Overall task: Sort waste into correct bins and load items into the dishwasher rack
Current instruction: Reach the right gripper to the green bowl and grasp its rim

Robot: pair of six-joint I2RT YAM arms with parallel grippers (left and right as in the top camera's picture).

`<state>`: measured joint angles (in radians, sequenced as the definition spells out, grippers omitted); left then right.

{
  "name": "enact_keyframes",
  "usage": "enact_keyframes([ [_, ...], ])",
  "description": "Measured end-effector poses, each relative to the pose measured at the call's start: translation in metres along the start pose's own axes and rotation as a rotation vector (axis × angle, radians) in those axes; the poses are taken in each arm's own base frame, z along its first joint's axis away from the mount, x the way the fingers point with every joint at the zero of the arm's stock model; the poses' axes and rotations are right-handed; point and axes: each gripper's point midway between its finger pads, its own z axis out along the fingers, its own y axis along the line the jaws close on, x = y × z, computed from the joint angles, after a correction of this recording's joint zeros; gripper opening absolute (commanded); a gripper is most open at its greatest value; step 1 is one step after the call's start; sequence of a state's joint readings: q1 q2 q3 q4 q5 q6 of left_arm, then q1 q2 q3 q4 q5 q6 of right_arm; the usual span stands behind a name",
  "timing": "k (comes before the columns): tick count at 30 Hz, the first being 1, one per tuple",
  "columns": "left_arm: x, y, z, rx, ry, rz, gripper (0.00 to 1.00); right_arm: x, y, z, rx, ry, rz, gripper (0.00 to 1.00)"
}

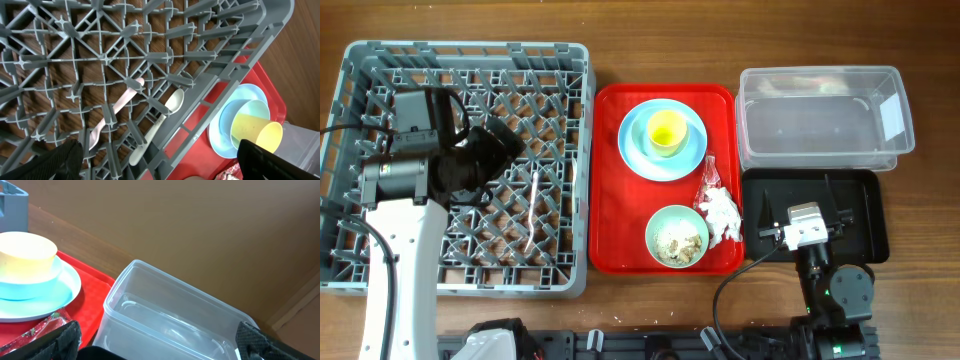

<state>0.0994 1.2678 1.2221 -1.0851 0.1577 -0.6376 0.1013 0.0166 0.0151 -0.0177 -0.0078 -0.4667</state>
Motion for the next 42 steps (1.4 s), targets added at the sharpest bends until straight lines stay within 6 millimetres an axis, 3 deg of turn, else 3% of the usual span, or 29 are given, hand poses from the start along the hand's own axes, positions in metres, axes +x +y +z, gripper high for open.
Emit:
enact_keyframes([
  [4, 0.0, 0.0, 0.0, 0.0, 0.0, 0.0, 1.0, 0.0, 0.0, 0.0, 0.0, 0.0, 0.0, 1.0],
  [6, 0.0, 0.0, 0.0, 0.0, 0.0, 0.0, 1.0, -0.012, 0.0, 0.0, -0.007, -0.054, -0.011, 1.0],
  [9, 0.0, 0.0, 0.0, 0.0, 0.0, 0.0, 1.0, -0.03, 0.041, -0.008, -0.247, -0.167, -0.015, 1.0],
  [11, 0.0, 0.0, 0.0, 0.0, 0.0, 0.0, 1.0, -0.066, 0.07, -0.028, -0.449, -0.366, -0.025, 1.0],
  [12, 0.0, 0.0, 0.0, 0.0, 0.0, 0.0, 1.0, -0.075, 0.074, -0.034, -0.497, -0.394, 0.03, 1.0],
  [15, 0.0, 0.0, 0.0, 0.0, 0.0, 0.0, 1.0, -0.102, 0.055, -0.04, -0.515, -0.333, 0.335, 1.0],
  [19, 0.0, 0.0, 0.0, 0.001, 0.0, 0.0, 1.0, -0.184, -0.019, -0.06, -0.358, -0.292, 0.608, 1.0],
  [21, 0.0, 0.0, 0.0, -0.001, 0.001, 0.0, 1.0, -0.2, -0.034, -0.05, -0.341, -0.166, 0.674, 1.0],
  [22, 0.0, 0.0, 0.0, -0.001, 0.001, 0.0, 1.0, -0.209, -0.039, -0.034, -0.355, -0.049, 0.713, 1.0],
  [25, 0.0, 0.0, 0.0, 0.0, 0.001, 0.0, 1.0, -0.21, -0.024, 0.007, -0.477, 0.295, 0.799, 1.0],
  [27, 0.0, 0.0, 0.0, 0.0, 0.001, 0.0, 1.0, -0.209, -0.001, 0.021, -0.62, 0.46, 0.897, 1.0],
  [28, 0.0, 0.0, 0.0, 0.0, 0.0, 0.0, 1.0, -0.207, 0.012, 0.02, -0.699, 0.512, 0.926, 0.8],
  [29, 0.0, 0.0, 0.0, 0.0, 0.0, 0.0, 1.0, -0.204, 0.028, 0.017, -0.803, 0.57, 0.95, 0.44],
  [30, 0.0, 0.0, 0.0, 0.0, 0.001, 0.0, 1.0, -0.195, 0.044, 0.009, -0.895, 0.662, 0.985, 0.22],
  [33, 0.0, 0.0, 0.0, 0.0, 0.0, 0.0, 1.0, -0.152, 0.06, -0.004, -0.85, 0.958, 1.056, 0.19],
  [36, 0.0, 0.0, 0.0, 0.0, 0.001, 0.0, 1.0, -0.113, 0.06, -0.015, -0.62, 1.153, 0.988, 0.22],
  [39, 0.0, 0.0, 0.0, 0.0, 0.001, 0.0, 1.0, -0.084, 0.064, -0.021, -0.415, 1.249, 0.878, 0.28],
  [40, 0.0, 0.0, 0.0, 0.0, 0.001, 0.0, 1.0, -0.064, 0.08, -0.023, -0.331, 1.272, 0.79, 0.34],
  [42, 0.0, 0.0, 0.0, 0.0, 0.001, 0.0, 1.0, -0.048, 0.089, -0.024, -0.268, 1.276, 0.744, 0.36],
])
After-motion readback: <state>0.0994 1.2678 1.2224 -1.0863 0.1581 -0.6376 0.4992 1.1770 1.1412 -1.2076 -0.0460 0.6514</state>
